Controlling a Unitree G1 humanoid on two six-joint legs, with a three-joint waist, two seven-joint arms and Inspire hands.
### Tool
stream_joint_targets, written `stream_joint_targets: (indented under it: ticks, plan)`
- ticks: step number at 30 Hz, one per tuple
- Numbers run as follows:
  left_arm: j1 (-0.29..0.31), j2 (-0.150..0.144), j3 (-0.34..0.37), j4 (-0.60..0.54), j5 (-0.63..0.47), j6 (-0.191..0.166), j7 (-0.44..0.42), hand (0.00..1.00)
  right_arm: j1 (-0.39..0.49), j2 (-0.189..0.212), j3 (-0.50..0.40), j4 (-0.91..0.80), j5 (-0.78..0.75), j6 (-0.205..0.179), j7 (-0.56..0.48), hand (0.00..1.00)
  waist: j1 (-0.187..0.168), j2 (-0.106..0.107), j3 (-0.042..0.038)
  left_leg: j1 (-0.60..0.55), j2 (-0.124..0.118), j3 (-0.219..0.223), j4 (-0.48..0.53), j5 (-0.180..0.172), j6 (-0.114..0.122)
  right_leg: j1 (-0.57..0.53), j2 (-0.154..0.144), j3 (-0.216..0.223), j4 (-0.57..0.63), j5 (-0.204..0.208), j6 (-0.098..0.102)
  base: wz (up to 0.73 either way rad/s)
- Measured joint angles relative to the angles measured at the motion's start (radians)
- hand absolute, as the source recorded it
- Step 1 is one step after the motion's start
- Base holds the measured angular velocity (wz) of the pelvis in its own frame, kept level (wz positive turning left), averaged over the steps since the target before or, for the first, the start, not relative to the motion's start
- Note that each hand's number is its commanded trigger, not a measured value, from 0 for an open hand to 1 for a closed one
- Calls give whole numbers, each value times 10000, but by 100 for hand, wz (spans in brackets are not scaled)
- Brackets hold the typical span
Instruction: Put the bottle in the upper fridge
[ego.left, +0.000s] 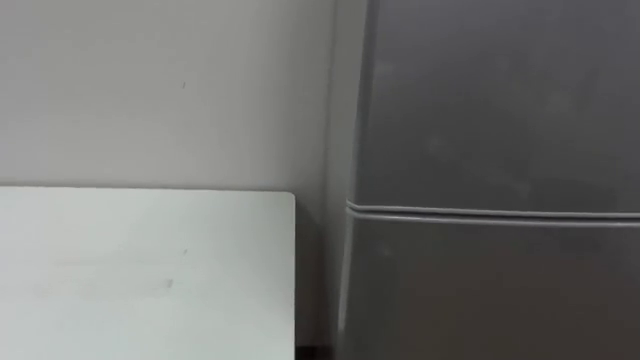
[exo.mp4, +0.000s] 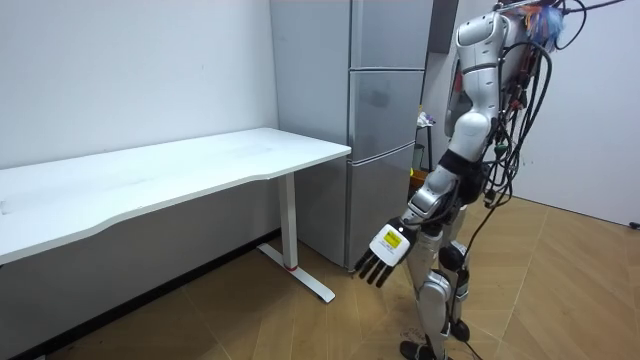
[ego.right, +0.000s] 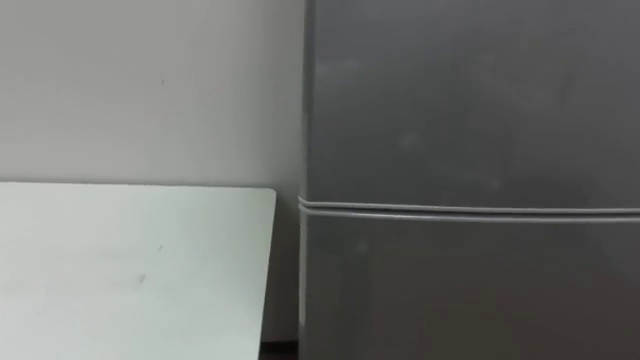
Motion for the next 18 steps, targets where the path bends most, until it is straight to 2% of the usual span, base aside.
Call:
stream_joint_targets:
  ticks: [2,5,9,11,16,18]
  plan:
    - [-5,-61,66,5,-8,0,44,0,118,366,156,826,8,4,-52,0,-47,2,-8,1,-24,5,2,9,-10,-8,-8,22,-1,-51,-24,-2]
    - [61,-182,70,-54,-11,2,43,0,535,766,302,1195,315,90,-72,0,-34,-1,-10,7,-104,12,-12,9,-9,-47,-18,44,3,-110,-10,0]
    - [45,-227,49,-49,10,7,56,0,749,1181,636,2052,303,83,132,0,-54,-23,-22,9,-98,37,12,8,-9,-83,-15,47,-4,-116,-6,0]
    - [48,-226,51,-48,-1,-2,76,0,787,1461,662,2390,303,80,180,0,-27,52,-45,11,-75,64,-19,6,-6,-70,-24,53,1,-119,-1,-2]
    - [49,-245,-57,1,-21,-24,209,0,876,1540,1549,3526,303,103,710,0,-45,192,-35,134,-76,172,-79,1,-5,2,-23,54,20,-121,3,-2]
    - [25,-248,-80,94,-20,-35,209,0,875,1547,1657,3818,303,284,1003,0,-51,217,-31,163,-70,155,-85,-2,-4,45,-24,52,23,-124,9,0]
